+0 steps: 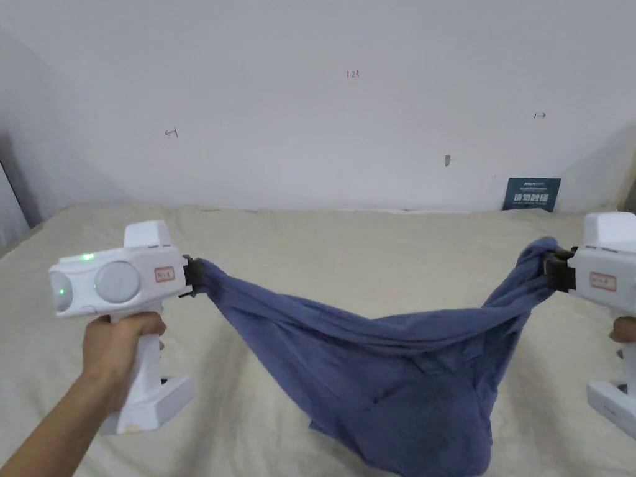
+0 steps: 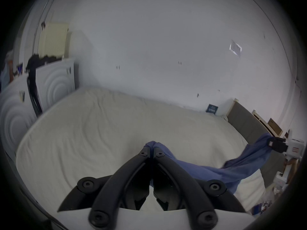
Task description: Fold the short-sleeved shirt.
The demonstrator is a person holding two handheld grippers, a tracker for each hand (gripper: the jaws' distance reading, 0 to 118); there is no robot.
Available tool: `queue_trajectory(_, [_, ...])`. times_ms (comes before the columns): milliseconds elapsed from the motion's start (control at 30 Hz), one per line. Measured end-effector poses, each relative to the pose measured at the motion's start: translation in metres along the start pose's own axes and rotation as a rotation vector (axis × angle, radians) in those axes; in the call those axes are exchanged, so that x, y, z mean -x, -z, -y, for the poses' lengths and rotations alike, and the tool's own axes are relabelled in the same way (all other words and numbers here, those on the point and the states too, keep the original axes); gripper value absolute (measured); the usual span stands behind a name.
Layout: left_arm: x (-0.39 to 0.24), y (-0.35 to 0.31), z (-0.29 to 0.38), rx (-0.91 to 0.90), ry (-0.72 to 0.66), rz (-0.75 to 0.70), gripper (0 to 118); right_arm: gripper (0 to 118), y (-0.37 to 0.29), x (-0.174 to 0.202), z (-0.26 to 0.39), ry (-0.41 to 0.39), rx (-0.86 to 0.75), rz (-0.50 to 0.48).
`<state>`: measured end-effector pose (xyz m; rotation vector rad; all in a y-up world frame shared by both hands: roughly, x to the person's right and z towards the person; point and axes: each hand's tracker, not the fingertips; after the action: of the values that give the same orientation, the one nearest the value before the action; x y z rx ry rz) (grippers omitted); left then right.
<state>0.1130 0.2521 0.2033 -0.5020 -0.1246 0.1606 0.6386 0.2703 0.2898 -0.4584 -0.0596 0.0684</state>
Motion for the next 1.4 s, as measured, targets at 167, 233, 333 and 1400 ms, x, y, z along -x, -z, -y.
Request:
queue_trajectory(167, [-0.008,0.013,-0.098,-0.075,0.056,-0.091,3,13,0.005,-0.005,-0.077,0.011,-0.094,0.025])
queue_trajectory(233, [-0.016,0.014,-0.134,-0.119,0.07,-0.137,3,13,0.008,-0.002,-0.108,-0.001,-0.121,0.044])
queue_trajectory(333, [-0.013,0.021,-0.176,-0.178,0.08,-0.168,3,13,0.019,0.002,-0.148,-0.012,-0.155,0.05])
queue_trajectory(1400, [0.087,0.171,0.066,0.193,0.03,-0.291,3,13,0.209,0.071,0.094,0.137,0.204,0.044])
